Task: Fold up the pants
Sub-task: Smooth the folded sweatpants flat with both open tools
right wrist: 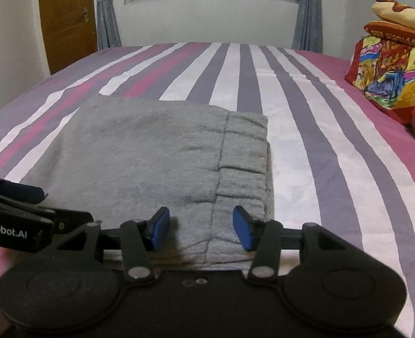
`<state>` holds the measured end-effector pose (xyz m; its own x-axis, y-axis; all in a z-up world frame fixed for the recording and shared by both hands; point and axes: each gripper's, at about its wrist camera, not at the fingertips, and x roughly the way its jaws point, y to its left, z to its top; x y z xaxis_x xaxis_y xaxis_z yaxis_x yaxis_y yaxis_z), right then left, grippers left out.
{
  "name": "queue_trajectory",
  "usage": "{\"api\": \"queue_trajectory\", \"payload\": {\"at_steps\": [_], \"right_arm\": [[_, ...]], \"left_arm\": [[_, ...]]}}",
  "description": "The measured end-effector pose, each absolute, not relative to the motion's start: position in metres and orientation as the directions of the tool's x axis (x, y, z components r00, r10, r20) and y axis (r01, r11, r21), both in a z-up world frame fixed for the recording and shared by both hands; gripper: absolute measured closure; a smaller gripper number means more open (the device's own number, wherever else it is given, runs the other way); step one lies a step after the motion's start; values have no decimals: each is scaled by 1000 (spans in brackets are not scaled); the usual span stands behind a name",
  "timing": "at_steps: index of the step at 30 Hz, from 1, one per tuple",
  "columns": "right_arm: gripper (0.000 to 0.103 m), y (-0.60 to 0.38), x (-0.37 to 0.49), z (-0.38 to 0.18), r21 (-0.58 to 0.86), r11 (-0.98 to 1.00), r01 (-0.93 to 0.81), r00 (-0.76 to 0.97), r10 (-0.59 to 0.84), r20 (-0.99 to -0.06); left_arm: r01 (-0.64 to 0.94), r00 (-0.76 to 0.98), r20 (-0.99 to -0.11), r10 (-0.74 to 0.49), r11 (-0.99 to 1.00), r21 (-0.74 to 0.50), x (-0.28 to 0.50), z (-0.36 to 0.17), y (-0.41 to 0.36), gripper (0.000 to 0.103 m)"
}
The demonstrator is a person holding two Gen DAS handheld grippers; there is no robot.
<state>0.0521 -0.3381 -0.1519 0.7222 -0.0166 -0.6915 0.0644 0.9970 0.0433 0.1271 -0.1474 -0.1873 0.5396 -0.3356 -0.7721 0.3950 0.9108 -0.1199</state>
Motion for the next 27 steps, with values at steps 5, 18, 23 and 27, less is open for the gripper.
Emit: {"api": "queue_trajectory", "payload": {"at_steps": [5, 18, 23, 27], "right_arm": [[49, -335, 54, -150, 33, 998, 54, 718, -16, -695], [64, -326, 25, -126, 39, 993, 110, 780, -62, -622], [65, -326, 37, -144, 2, 998, 69, 741, -50, -670], [61, -328, 31, -135, -1, 999, 54, 763, -42, -645]], "left_arm": [[395, 550, -759, -348, 909, -131, 123, -185, -138, 13], [301, 594, -750, -290, 945, -127, 124, -172, -98, 13], [296, 559, -789, -255, 950, -97, 131, -194, -104, 13], [307, 584, -769, -260, 948, -87, 128, -184, -102, 13]]}}
